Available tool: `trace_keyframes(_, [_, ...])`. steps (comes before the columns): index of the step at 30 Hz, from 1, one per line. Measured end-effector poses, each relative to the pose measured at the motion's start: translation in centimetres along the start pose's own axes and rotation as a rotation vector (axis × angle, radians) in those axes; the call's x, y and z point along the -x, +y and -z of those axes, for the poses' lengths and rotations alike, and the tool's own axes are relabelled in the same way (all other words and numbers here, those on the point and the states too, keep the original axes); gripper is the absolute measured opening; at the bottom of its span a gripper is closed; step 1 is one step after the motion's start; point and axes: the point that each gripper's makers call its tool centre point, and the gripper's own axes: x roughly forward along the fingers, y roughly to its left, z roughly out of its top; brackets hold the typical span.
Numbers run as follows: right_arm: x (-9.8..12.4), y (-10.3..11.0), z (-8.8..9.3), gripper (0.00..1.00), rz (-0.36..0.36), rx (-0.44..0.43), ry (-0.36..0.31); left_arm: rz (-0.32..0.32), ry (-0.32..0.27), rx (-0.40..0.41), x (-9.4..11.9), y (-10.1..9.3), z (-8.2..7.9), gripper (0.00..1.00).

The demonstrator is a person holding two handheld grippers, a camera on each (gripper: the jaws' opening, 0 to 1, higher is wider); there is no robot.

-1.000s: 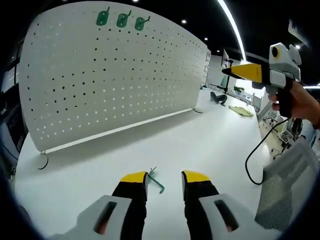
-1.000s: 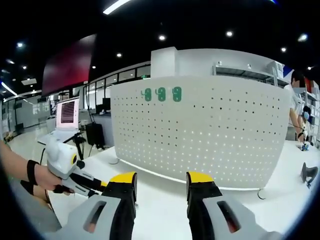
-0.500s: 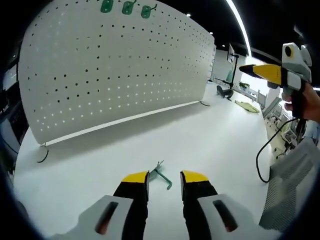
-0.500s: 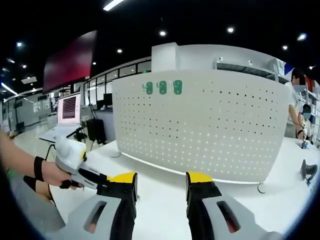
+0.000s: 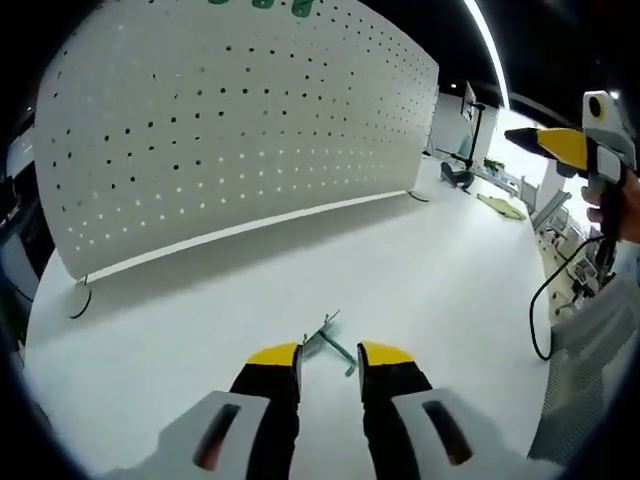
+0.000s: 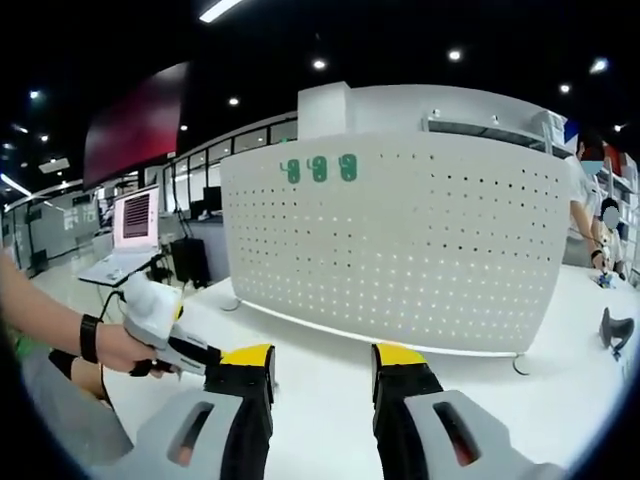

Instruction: Insert the hook assembly into the mounting plate slot until the hook locks in place.

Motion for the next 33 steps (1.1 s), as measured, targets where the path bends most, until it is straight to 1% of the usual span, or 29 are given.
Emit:
trace_keyframes(2, [0.1, -0.1, 0.1, 0.39, 0.003, -0.005, 0.003, -0.017, -0.002, -0.012, -0.1, 0.2, -0.2, 0.21])
trace_keyframes(5, [0.1, -0.2, 0.1, 0.39, 0.005, -0.005, 0.001, -0.012, -0.004, -0.007, -0.3, 0.2, -0.3, 0.21])
trace_keyframes(8, [0.1, -0.2, 0.3, 0.39, 0.007, -0.007, 0.005, -0.017, 0.013, -0.020, -0.6, 0.4, 0.0, 0.20])
trace_keyframes(11, [0.1, -0.2, 0.3, 0.39, 0.008, -0.009, 0.004, -0.016, 0.010, -0.024, -0.8, 0.5, -0.1, 0.18])
trace_keyframes(14, [0.3, -0.4, 0.5, 0.39, 0.011, -0.002, 0.012, -0.016, 0.021, -0.009, -1.1, 0.7, 0.2, 0.18])
trace_keyframes(17, [0.4, -0.5, 0.6, 0.39, 0.015, -0.009, 0.014, -0.016, 0.024, -0.026, -1.2, 0.7, 0.3, 0.17])
trace_keyframes(21, [0.5, -0.7, 0.8, 0.39, 0.020, -0.010, 0.017, -0.017, 0.035, -0.029, -1.4, 0.9, 0.6, 0.14])
trace_keyframes(23, [0.5, -0.7, 0.9, 0.39, 0.021, -0.013, 0.018, -0.007, 0.033, -0.025, -1.4, 0.6, 0.6, 0.14])
trace_keyframes(24, [0.5, -0.8, 0.9, 0.39, 0.021, -0.011, 0.020, -0.006, 0.035, -0.045, -1.4, 0.6, 0.6, 0.13])
trace_keyframes(30, [0.4, -0.7, 1.1, 0.39, 0.015, -0.014, 0.025, -0.004, 0.043, -0.059, -1.5, 0.4, 0.7, 0.10])
trace_keyframes(33, [0.3, -0.5, 1.0, 0.39, 0.009, -0.012, 0.022, -0.011, 0.044, -0.065, -1.6, 0.5, 0.7, 0.15])
